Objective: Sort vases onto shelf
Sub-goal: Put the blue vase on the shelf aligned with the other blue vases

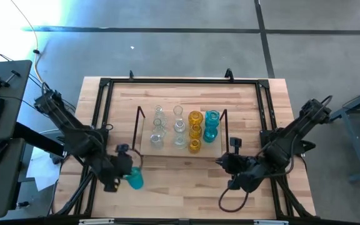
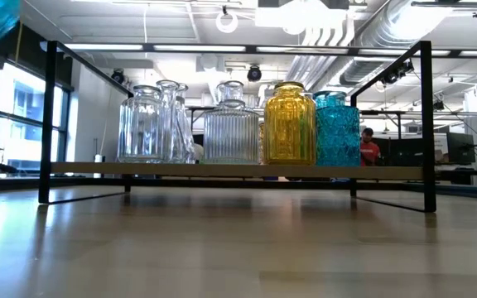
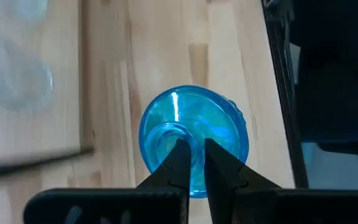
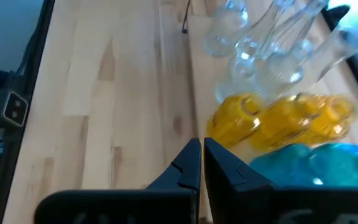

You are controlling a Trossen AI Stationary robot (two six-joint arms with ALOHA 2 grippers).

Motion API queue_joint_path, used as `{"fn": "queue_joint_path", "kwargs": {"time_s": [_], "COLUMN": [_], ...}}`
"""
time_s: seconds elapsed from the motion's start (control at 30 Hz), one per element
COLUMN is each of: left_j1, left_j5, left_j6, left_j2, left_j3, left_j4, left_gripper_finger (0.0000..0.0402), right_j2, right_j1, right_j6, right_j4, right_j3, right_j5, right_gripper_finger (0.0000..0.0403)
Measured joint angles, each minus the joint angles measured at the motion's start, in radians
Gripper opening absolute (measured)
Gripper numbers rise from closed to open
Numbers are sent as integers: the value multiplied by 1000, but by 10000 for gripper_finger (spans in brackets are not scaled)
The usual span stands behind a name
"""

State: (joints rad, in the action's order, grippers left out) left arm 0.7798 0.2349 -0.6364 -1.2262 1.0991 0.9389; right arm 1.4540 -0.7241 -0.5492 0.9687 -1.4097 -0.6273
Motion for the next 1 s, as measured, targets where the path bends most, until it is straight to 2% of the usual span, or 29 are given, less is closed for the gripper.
{"fn": "queue_joint_path", "kwargs": {"time_s": [0.27,0.57,0.8,1.0], "left_j1": [-119,-244,-278,-287], "left_j5": [87,125,169,170], "left_j6": [264,541,618,628], "left_j2": [-278,-613,-798,-866], "left_j3": [223,483,662,713], "left_j4": [-7,-21,-19,-17], "left_gripper_finger": [10,10,10,10], "right_j2": [0,0,0,0], "right_j1": [-67,-123,-142,-142], "right_j6": [-20,-19,-22,-20], "right_j4": [-165,-191,-193,-196], "right_j3": [132,168,168,168], "right_j5": [-19,-62,-76,-75], "right_gripper_finger": [0,0,0,0]}}
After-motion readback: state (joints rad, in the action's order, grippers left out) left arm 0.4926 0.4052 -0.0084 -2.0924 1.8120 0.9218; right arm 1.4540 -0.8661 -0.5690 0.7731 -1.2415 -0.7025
